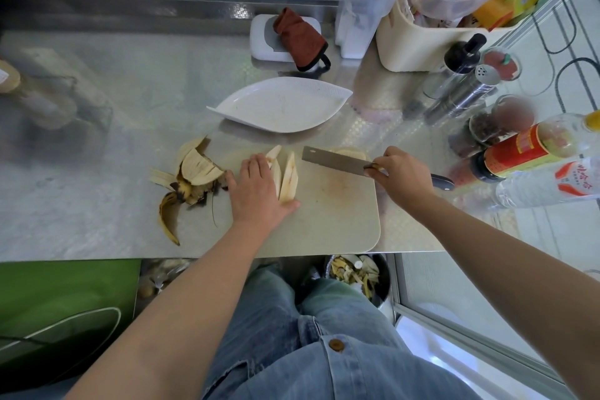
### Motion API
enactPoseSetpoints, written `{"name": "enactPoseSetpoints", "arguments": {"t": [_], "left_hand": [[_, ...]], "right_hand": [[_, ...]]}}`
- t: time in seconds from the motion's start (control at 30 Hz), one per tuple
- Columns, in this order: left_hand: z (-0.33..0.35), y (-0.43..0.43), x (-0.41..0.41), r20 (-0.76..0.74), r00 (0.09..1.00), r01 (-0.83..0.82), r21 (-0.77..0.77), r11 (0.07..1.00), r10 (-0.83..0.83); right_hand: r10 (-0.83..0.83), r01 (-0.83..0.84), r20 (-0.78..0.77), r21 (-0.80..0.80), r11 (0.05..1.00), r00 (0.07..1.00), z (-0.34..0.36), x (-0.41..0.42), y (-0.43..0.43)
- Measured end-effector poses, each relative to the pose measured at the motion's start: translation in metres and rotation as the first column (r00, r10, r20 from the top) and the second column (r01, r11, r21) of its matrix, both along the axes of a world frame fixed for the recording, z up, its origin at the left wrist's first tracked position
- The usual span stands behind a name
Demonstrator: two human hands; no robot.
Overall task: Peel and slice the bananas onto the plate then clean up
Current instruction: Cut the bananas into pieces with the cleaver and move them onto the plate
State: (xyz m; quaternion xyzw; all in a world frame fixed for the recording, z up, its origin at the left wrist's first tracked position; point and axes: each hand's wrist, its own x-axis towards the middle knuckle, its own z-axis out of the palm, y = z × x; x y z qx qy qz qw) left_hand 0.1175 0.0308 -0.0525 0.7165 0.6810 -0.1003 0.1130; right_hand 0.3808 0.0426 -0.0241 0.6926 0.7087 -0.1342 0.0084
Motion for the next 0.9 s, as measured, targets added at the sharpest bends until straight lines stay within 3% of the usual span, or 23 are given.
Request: {"name": "enactPoseSetpoints", "arguments": {"t": [0.1,0.27,0.47,0.63,0.9], "left_hand": [[0.002,-0.001,0.002,-0.002,1.0,-0.01,0.006,1.0,0.01],[0.004,-0.008,0.013,0.01,0.998,0.055,0.214,0.975,-0.059],[0.007,-0.003,0.03,0.026,0.999,0.018,0.185,0.983,-0.023],[0.01,-0.014,0.041,0.03,0.989,0.14,0.19,0.972,-0.148],[0.016,-0.03,0.049,0.187,0.965,0.156,0.149,0.976,-0.183]], "right_hand": [[-0.009,0.01,-0.06,0.011,1.0,0.998,-0.001,-0.001,-0.005],[-0.17,0.183,-0.249,0.027,0.983,0.953,-0.005,0.006,-0.024],[-0.223,0.23,-0.297,-0.01,0.973,0.929,-0.003,0.008,-0.045],[-0.259,0.272,-0.352,-0.014,0.962,0.899,0.001,0.013,-0.058],[-0.254,0.233,-0.294,-0.105,0.967,0.921,0.006,0.015,-0.074]]}}
